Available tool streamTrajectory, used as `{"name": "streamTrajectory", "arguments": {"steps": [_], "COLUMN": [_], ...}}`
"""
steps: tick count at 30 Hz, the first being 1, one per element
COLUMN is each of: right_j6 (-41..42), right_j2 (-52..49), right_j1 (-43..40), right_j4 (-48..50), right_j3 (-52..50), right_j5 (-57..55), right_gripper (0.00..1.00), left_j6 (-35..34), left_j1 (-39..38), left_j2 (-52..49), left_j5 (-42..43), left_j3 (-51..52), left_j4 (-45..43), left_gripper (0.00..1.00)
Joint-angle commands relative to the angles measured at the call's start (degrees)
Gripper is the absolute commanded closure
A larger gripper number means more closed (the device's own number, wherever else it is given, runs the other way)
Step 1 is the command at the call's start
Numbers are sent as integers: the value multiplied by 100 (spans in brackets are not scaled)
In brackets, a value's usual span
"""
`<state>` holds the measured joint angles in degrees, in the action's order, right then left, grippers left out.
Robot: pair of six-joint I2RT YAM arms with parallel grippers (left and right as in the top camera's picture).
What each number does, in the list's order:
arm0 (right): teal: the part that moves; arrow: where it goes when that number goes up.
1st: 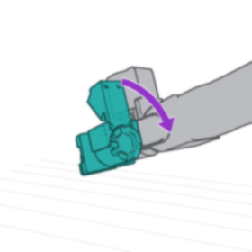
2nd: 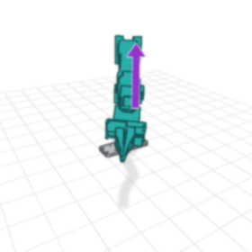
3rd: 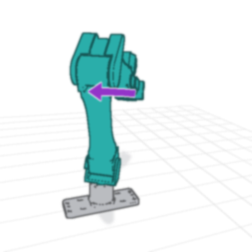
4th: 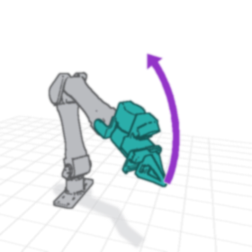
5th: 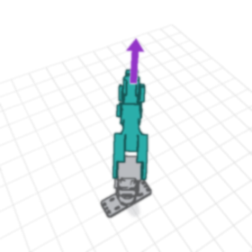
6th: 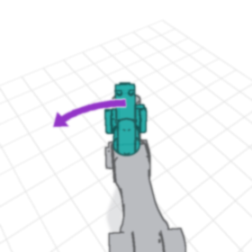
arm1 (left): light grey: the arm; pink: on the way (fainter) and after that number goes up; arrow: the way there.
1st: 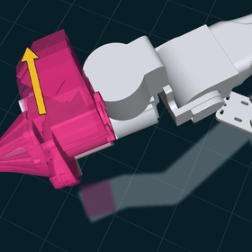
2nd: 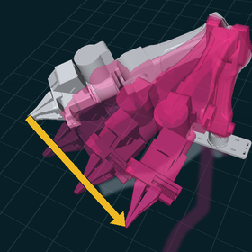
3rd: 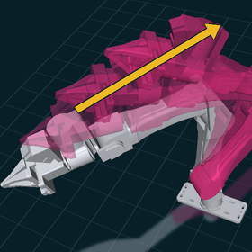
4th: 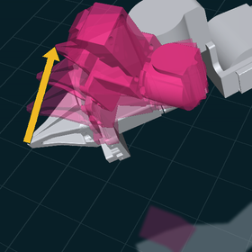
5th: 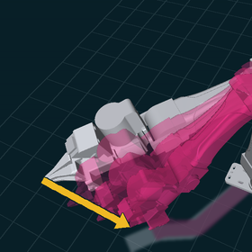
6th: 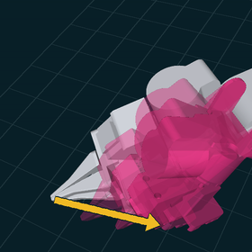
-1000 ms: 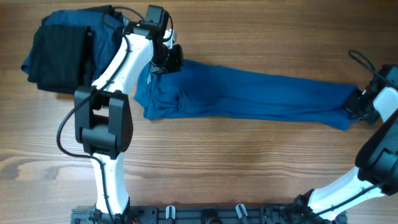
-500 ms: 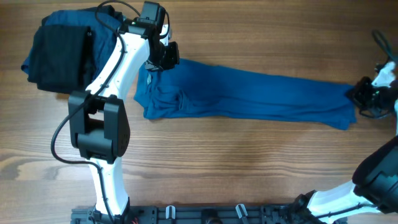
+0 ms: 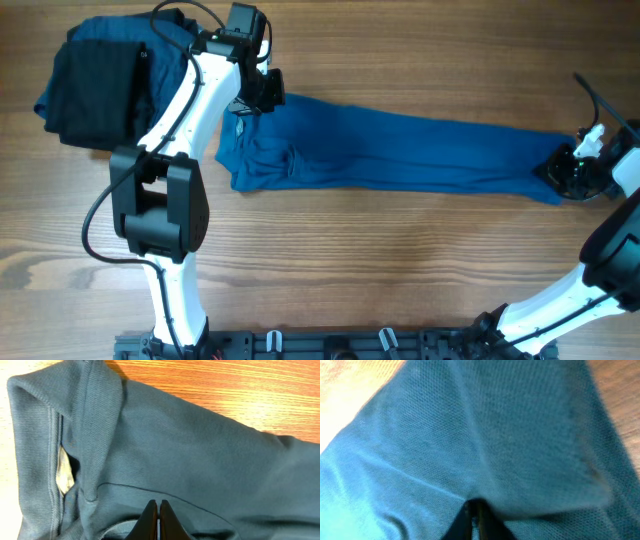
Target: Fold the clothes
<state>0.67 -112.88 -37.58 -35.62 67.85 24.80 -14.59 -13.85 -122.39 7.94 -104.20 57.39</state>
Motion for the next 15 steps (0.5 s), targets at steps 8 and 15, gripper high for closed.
{"name": "streamTrajectory", "arguments": {"steps": [8,15], "right_j6": [-942,-1187], "right_j2": [975,610], "right_j1": [48,629], "right_j4": [-1458,-1408], "right_j3": [1694,1661], "right_j5": [-422,-1982], "right_gripper": [64,51], "left_j6": [66,66], "left_j1": [37,37], "left_j2": [155,155], "left_j5": [-118,-118], "left_j3": [26,28], "left_j4": [4,15], "left_gripper": [78,75]}}
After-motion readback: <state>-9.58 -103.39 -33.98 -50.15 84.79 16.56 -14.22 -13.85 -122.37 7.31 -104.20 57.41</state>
